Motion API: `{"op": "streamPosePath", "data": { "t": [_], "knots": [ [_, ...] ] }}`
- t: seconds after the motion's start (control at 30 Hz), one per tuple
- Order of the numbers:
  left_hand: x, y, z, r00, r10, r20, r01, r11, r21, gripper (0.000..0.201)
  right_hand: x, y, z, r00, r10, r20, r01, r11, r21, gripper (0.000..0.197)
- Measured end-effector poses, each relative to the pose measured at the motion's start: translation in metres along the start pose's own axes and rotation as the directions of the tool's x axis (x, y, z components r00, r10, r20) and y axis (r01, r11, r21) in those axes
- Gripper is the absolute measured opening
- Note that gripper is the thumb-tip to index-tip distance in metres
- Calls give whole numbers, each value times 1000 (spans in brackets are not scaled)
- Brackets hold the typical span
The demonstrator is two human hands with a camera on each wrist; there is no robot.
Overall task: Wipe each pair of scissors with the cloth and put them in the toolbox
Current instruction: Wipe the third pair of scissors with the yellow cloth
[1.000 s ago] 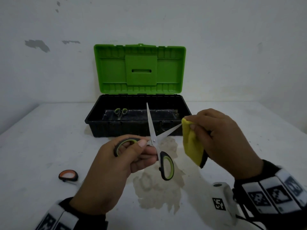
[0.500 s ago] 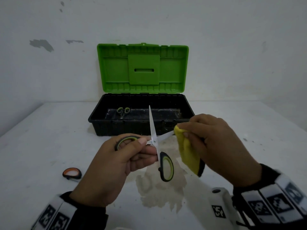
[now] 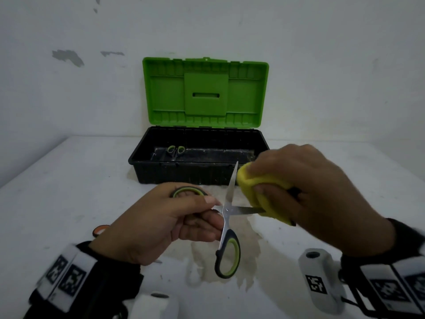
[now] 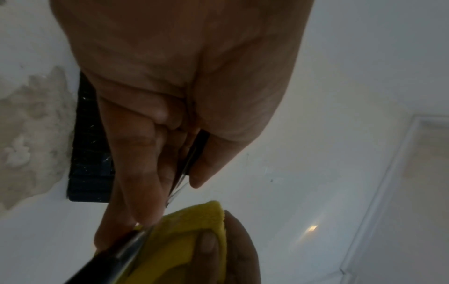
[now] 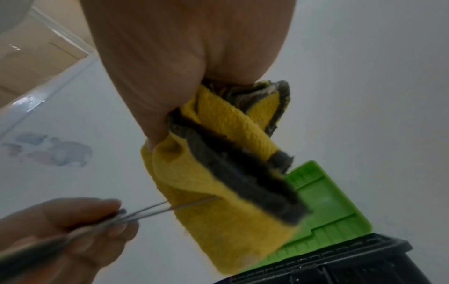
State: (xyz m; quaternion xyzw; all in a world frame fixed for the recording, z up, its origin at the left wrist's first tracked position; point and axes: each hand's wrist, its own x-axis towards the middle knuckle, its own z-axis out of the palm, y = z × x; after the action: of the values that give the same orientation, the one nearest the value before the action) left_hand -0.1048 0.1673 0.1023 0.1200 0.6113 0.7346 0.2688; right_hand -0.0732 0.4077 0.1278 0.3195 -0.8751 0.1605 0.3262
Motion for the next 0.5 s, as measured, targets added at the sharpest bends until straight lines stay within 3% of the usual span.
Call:
{"op": "streamPosePath", "data": {
  "t": [0.13, 0.33, 0.5],
  "knots": [
    [2, 4, -2, 1000, 12, -19, -12, 1000, -3, 35, -2, -7, 14, 997, -47, 59, 44, 998, 54, 26],
    [8, 1, 3, 987, 72, -143, -79, 996, -49, 29, -7, -13, 23, 994, 83, -73, -75, 991, 108, 25],
    [15, -4, 15, 932, 155, -327, -172, 985, -25, 31, -1, -20, 33, 976, 174, -131, -153, 976, 155, 23]
  ]
}}
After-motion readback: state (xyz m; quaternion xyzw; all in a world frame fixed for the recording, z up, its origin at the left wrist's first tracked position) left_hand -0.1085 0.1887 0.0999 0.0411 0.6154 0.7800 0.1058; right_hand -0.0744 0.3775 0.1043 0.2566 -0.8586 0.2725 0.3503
